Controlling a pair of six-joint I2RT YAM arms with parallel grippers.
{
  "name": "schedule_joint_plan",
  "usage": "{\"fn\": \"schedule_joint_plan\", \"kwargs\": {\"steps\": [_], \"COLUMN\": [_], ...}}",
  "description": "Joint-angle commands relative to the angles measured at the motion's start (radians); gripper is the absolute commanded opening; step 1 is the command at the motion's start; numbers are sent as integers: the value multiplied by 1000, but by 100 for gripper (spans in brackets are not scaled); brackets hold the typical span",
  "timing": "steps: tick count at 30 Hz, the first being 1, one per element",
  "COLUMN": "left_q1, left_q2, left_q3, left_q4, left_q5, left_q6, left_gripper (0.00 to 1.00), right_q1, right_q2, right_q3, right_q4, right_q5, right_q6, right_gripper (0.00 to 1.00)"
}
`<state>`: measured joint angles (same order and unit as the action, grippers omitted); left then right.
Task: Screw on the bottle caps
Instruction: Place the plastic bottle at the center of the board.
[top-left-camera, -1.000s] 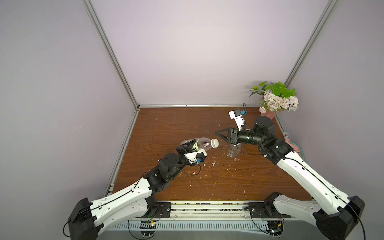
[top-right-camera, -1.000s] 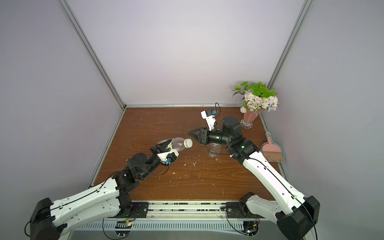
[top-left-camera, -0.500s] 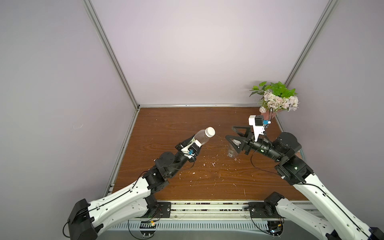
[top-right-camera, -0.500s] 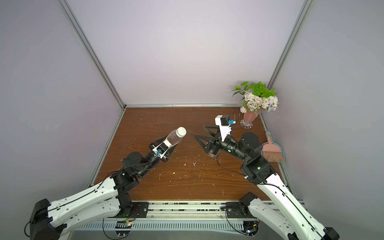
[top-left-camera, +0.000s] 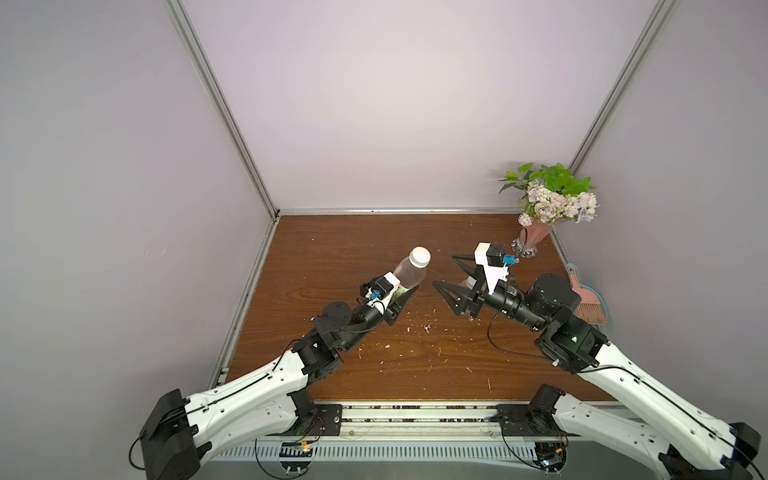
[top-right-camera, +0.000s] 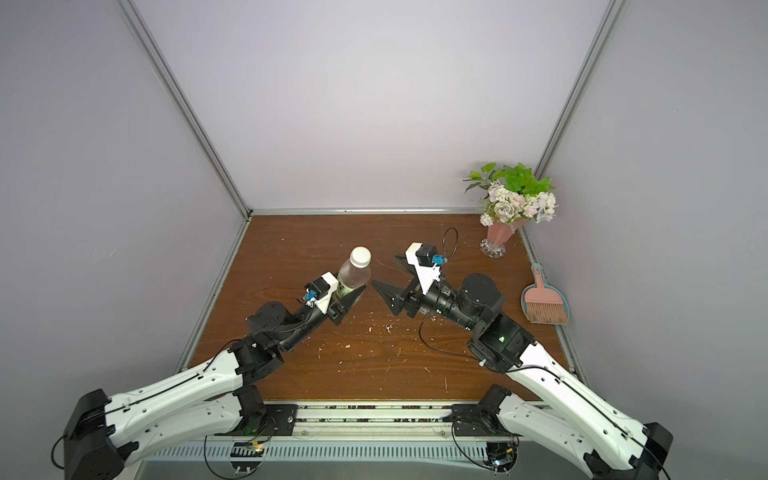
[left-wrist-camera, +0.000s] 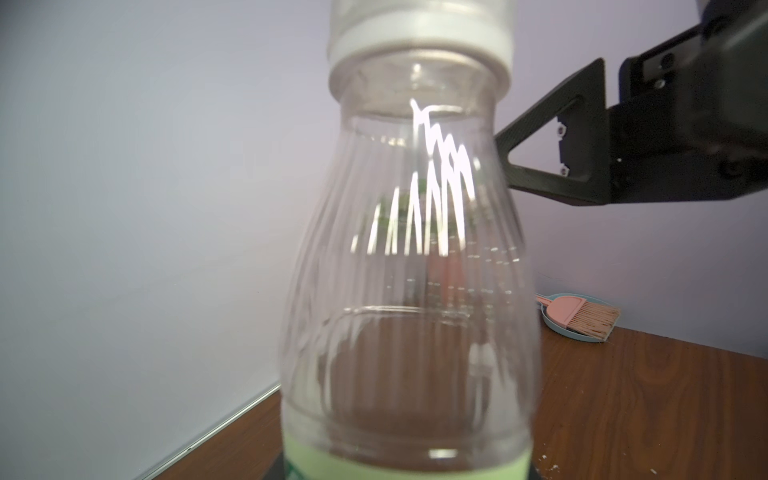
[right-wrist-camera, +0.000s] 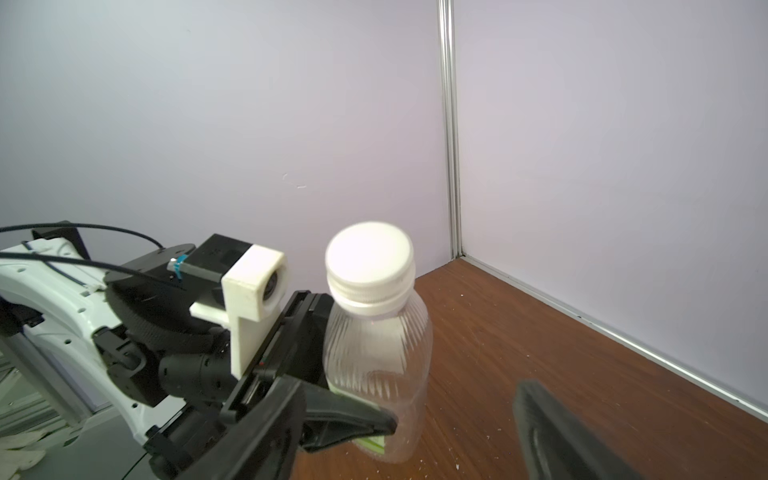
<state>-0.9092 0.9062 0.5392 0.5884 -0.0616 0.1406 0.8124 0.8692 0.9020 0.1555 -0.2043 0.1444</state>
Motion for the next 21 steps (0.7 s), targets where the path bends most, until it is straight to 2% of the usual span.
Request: {"fn": "schedule_joint_plan", "kwargs": {"steps": [1, 14, 21], "left_q1": [-8, -8, -8], "left_q2": [7, 21, -4], "left_q3": [-7, -8, -34], "left_q4": [29, -12, -1], "left_q5": [62, 108, 88], "left_q6": [-46, -50, -43], "left_gripper": [48, 48, 48], "right_q1": [23, 55, 56], "right_q2": [37, 147, 186], "right_q3": [15, 57, 66], "right_q4": [86, 167, 198], "right_q5": [50, 45, 14], "right_q6": [-33, -17, 8], "right_gripper": [85, 80, 60]}}
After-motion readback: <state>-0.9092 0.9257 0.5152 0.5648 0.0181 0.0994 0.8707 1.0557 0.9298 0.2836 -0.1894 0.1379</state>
